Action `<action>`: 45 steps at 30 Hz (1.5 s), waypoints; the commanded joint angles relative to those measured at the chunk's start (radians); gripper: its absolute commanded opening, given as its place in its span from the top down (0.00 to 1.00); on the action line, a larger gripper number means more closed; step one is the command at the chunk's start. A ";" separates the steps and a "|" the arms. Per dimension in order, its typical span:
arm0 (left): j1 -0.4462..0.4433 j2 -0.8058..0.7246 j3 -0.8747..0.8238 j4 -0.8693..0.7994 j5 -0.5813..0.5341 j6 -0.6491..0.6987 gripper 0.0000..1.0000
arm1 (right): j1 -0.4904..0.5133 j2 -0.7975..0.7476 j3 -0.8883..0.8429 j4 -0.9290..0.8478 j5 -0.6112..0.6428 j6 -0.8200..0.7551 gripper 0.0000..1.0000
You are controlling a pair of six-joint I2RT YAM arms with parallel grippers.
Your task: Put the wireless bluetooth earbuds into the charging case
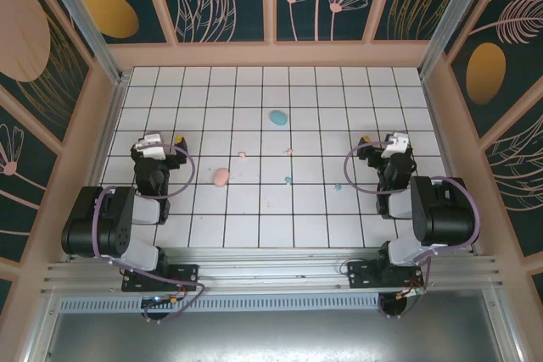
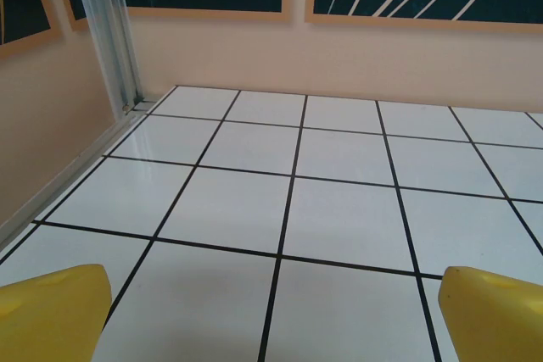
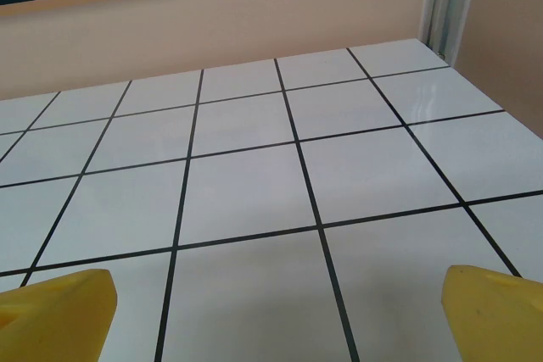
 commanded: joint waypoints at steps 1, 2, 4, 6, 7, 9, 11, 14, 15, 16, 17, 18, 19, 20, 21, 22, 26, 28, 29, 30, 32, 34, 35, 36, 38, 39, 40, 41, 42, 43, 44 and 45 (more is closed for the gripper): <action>0.005 0.009 0.014 0.020 0.012 -0.004 0.01 | -0.002 0.000 0.001 0.047 -0.009 0.014 0.01; 0.005 0.009 0.014 0.020 0.012 -0.003 0.02 | -0.001 0.000 0.000 0.048 -0.008 0.014 0.01; 0.005 0.008 0.014 0.020 0.012 -0.004 0.02 | -0.002 0.001 0.000 0.047 -0.010 0.014 0.01; 0.005 0.009 0.014 0.020 0.012 -0.003 0.02 | -0.002 0.001 0.000 0.048 -0.009 0.015 0.01; 0.005 0.009 0.014 0.020 0.012 -0.004 0.01 | -0.001 0.001 0.000 0.048 -0.008 0.014 0.01; 0.005 0.009 0.014 0.020 0.012 -0.003 0.02 | -0.001 0.001 0.000 0.048 -0.009 0.014 0.01; 0.005 0.008 0.014 0.020 0.012 -0.004 0.01 | -0.002 0.002 0.001 0.048 -0.008 0.014 0.01; 0.005 0.009 0.014 0.020 0.012 -0.004 0.01 | -0.002 0.001 0.001 0.048 -0.009 0.015 0.01; 0.005 0.010 0.014 0.020 0.012 -0.003 0.02 | -0.001 0.001 0.000 0.048 -0.008 0.014 0.01; 0.005 0.009 0.014 0.020 0.012 -0.004 0.02 | -0.002 0.001 0.000 0.047 -0.008 0.014 0.01; 0.005 0.008 0.014 0.020 0.012 -0.003 0.01 | -0.002 0.001 0.000 0.048 -0.008 0.014 0.01; 0.005 0.010 0.015 0.020 0.012 -0.005 0.02 | -0.002 0.001 0.000 0.048 -0.009 0.014 0.01; 0.004 0.009 0.014 0.020 0.012 -0.003 0.02 | -0.001 0.001 0.000 0.048 -0.008 0.014 0.01; 0.005 0.009 0.014 0.020 0.012 -0.003 0.02 | -0.002 0.001 0.000 0.048 -0.009 0.014 0.01; 0.006 0.008 0.016 0.020 0.012 -0.004 0.01 | -0.002 0.001 0.001 0.048 -0.009 0.014 0.01; 0.005 0.009 0.014 0.020 0.012 -0.003 0.02 | -0.002 0.001 0.001 0.047 -0.008 0.014 0.01; 0.005 0.010 0.014 0.020 0.012 -0.003 0.01 | -0.002 0.001 0.001 0.047 -0.009 0.014 0.01; 0.005 0.009 0.014 0.020 0.012 -0.003 0.01 | -0.002 0.001 0.001 0.048 -0.009 0.014 0.01; 0.005 0.008 0.014 0.020 0.012 -0.003 0.02 | -0.001 0.001 0.000 0.048 -0.008 0.015 0.01; 0.005 0.009 0.014 0.020 0.012 -0.003 0.01 | -0.002 0.000 0.001 0.048 -0.009 0.014 0.01; 0.005 0.009 0.015 0.020 0.011 -0.003 0.02 | -0.002 0.001 0.001 0.048 -0.009 0.014 0.01; 0.006 0.010 0.014 0.020 0.012 -0.004 0.01 | -0.002 0.001 0.001 0.048 -0.010 0.014 0.01; 0.005 0.009 0.014 0.020 0.012 -0.003 0.01 | -0.002 0.001 0.000 0.048 -0.009 0.014 0.01; 0.005 0.009 0.014 0.020 0.012 -0.003 0.01 | -0.002 0.000 0.001 0.048 -0.008 0.014 0.01; 0.006 0.009 0.014 0.020 0.012 -0.004 0.01 | -0.001 0.000 0.000 0.048 -0.009 0.014 0.01; 0.005 0.010 0.013 0.020 0.012 -0.004 0.01 | -0.002 0.001 0.001 0.048 -0.010 0.015 0.01; 0.005 0.010 0.016 0.017 0.013 -0.005 0.01 | -0.002 0.001 0.000 0.048 -0.008 0.014 0.01; 0.005 0.008 0.014 0.018 0.012 -0.005 0.01 | -0.003 0.001 0.000 0.048 -0.008 0.014 0.01; 0.005 0.003 0.015 0.017 0.010 -0.004 0.02 | -0.002 0.001 0.001 0.048 -0.008 0.014 0.01; 0.005 -0.012 0.025 -0.010 0.030 0.002 0.01 | -0.002 0.001 0.000 0.048 -0.009 0.015 0.01; 0.005 -0.037 0.040 -0.061 0.056 0.015 0.02 | -0.002 0.001 0.001 0.047 -0.009 0.014 0.01; 0.005 -0.065 0.066 -0.145 0.068 0.018 0.02 | -0.002 0.001 0.000 0.048 -0.008 0.014 0.01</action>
